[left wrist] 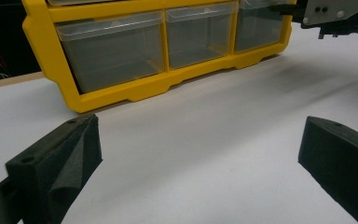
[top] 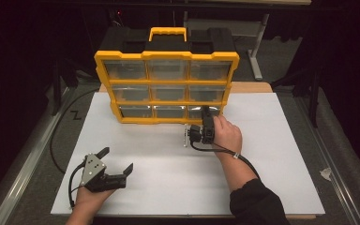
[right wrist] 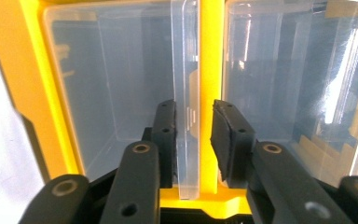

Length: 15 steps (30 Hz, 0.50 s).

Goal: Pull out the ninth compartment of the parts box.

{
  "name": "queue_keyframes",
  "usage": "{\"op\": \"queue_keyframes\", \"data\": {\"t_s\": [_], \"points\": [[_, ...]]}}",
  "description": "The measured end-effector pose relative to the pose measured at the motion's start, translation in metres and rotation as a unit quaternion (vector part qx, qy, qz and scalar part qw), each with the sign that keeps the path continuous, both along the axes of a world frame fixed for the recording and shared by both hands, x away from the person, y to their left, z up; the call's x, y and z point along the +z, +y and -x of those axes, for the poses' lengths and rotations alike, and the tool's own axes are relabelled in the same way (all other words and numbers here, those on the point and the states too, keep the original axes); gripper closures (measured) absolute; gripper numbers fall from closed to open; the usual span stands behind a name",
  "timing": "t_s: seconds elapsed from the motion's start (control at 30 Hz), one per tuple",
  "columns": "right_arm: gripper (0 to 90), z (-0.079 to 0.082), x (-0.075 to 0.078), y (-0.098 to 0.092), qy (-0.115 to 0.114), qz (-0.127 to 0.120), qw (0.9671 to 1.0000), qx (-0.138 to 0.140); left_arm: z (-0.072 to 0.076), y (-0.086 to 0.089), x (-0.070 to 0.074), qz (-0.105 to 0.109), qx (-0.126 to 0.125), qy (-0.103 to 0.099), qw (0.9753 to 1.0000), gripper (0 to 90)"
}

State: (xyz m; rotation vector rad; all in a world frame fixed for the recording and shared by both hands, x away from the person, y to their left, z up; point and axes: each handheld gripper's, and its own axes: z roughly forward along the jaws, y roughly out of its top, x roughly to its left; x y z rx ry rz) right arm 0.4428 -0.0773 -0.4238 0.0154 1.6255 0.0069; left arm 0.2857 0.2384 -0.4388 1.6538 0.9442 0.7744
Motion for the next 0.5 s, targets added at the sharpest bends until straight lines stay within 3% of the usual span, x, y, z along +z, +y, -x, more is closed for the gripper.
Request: {"op": "queue_keyframes", "data": {"t_s": [0.37, 0.5], "points": [[80.7, 0.01, 0.001, 0.0, 0.013, 0.008, 0.9998, 0.009, 0.0, -0.001, 0.0, 0.002, -0.001, 0.0, 1.0, 0.1], [75.1, 0.014, 0.002, -0.001, 0.009, 0.002, 0.9999, 0.01, 0.0, -0.001, 0.0, 0.0, -0.002, 0.001, 1.0, 0.1]]}}
